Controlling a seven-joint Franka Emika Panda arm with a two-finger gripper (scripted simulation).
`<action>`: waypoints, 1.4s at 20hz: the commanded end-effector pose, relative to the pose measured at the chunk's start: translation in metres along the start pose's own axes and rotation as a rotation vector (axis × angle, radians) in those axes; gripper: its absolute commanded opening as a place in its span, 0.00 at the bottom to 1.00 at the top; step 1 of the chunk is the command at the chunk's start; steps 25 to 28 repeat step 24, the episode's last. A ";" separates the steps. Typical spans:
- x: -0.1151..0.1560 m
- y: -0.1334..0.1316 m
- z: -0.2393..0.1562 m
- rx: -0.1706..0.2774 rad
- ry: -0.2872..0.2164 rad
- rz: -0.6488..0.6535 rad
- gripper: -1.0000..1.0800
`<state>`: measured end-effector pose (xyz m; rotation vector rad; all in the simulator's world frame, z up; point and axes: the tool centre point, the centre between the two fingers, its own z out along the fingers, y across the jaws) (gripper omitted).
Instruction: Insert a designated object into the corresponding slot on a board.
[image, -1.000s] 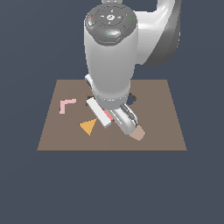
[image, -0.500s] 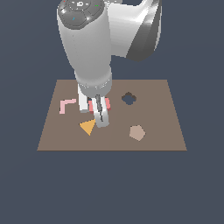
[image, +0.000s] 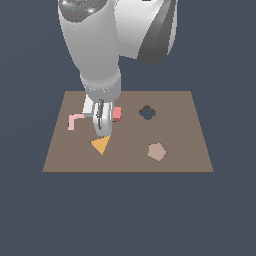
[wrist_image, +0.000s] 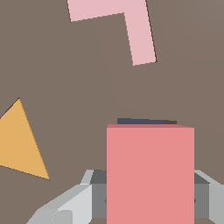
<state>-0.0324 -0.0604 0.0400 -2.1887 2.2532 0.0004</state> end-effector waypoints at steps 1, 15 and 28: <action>0.001 0.003 0.000 0.001 0.000 0.031 0.00; 0.002 0.006 0.010 0.001 -0.001 0.050 0.96; 0.002 0.006 0.010 0.001 -0.001 0.050 0.96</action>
